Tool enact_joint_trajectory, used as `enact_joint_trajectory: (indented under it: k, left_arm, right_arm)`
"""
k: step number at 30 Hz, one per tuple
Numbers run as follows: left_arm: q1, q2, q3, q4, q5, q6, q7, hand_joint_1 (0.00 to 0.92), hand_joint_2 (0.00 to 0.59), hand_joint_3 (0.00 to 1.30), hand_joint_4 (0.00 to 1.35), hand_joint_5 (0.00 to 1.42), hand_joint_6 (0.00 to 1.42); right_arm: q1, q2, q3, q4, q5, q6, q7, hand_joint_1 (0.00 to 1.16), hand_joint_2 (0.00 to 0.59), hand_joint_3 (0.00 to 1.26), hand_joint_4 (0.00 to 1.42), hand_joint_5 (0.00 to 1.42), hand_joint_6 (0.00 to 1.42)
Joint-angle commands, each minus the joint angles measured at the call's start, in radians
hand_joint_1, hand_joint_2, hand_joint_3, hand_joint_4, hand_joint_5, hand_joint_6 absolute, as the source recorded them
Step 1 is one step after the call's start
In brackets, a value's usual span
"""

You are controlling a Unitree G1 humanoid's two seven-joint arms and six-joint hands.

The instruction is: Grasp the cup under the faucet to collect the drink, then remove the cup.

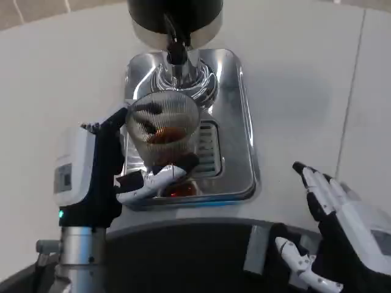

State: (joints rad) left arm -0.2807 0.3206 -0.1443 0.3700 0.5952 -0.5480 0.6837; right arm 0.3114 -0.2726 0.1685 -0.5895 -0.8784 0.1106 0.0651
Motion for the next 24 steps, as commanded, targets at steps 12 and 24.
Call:
enact_joint_trajectory:
  k: [12, 24]
  left_arm:
    - [0.223, 0.055, 0.104, -0.287, -0.043, -0.139, -0.15, 0.597, 0.088, 1.08, 1.16, 1.42, 1.42]
    - [0.347, 0.035, 0.156, -0.418, -0.066, -0.193, -0.216, 0.588, 0.092, 1.08, 1.18, 1.42, 1.42]
  right_arm:
    - [0.055, -0.137, -0.039, -0.211, -0.032, -0.171, 0.074, 0.17, 0.548, 0.0, 0.0, 0.0, 0.0]
    - [0.233, -0.125, -0.112, -0.378, -0.056, -0.293, 0.092, 0.13, 0.586, 0.0, 0.0, 0.0, 0.0]
